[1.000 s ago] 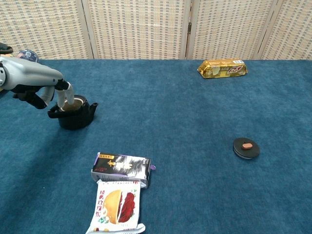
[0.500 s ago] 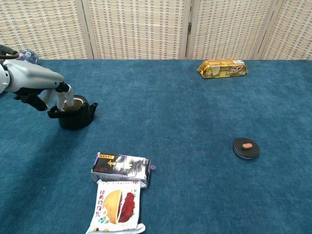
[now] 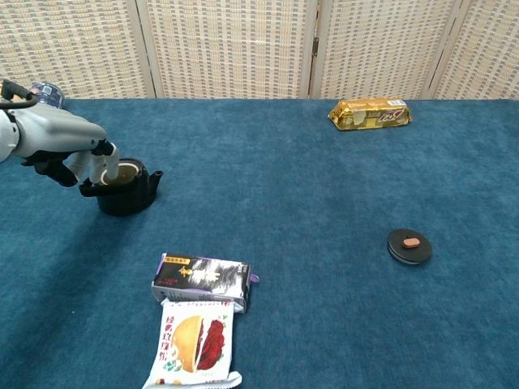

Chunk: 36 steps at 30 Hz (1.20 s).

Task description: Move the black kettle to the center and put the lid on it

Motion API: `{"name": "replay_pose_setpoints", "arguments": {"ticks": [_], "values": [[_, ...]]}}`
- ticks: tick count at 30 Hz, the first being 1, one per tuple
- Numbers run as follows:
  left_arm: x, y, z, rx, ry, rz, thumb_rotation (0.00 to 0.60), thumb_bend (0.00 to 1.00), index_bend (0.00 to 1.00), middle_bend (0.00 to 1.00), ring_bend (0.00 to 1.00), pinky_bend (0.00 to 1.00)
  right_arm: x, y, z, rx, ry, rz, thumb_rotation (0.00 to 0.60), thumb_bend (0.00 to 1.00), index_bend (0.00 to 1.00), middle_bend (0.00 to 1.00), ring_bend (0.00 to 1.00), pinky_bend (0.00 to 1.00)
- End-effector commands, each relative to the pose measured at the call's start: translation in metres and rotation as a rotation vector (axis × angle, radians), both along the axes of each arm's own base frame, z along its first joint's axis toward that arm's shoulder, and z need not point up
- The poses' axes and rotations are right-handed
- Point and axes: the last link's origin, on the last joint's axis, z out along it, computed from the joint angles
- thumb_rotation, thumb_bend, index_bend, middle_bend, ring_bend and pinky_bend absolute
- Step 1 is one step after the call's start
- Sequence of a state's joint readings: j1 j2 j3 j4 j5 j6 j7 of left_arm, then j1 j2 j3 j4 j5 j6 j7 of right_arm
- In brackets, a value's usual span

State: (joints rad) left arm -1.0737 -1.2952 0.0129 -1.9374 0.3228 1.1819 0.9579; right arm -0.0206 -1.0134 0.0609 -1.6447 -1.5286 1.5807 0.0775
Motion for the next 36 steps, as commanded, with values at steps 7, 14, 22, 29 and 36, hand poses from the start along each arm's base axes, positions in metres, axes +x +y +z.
{"name": "replay_pose_setpoints", "arguments": {"ticks": [7,14,22,29,36], "values": [[0.0004,-0.0006,-0.0029,-0.002,0.008,0.002,0.6,1.0,0.29,0.34,0.3,0.74,-0.0002,0.0004,0.0007,-0.002,-0.002,0.0,0.6,0.01,0.26,0.32,0.24,0.27],[-0.0004,-0.0006,-0.0044,-0.003,0.015,0.004,0.6,1.0,0.31,0.36,0.31,0.74,-0.0003,0.0003,0.0007,-0.002,-0.002,-0.001,0.6,0.01,0.26,0.32,0.24,0.27],[-0.0007,0.0001,-0.0064,-0.004,0.016,0.006,0.6,1.0,0.31,0.37,0.31,0.74,-0.0003,0.0001,0.0004,-0.001,0.0,-0.002,0.6,0.01,0.26,0.32,0.24,0.27],[-0.0018,0.0011,-0.0095,-0.009,0.019,0.012,0.6,1.0,0.31,0.37,0.31,0.74,-0.0008,0.0,0.0009,-0.002,-0.002,-0.002,0.6,0.01,0.26,0.32,0.24,0.27],[-0.0015,0.0017,-0.0106,-0.012,0.016,0.016,0.6,1.0,0.33,0.39,0.32,0.74,-0.001,-0.0002,0.001,-0.002,-0.003,-0.003,0.6,0.01,0.26,0.32,0.24,0.27]]}}
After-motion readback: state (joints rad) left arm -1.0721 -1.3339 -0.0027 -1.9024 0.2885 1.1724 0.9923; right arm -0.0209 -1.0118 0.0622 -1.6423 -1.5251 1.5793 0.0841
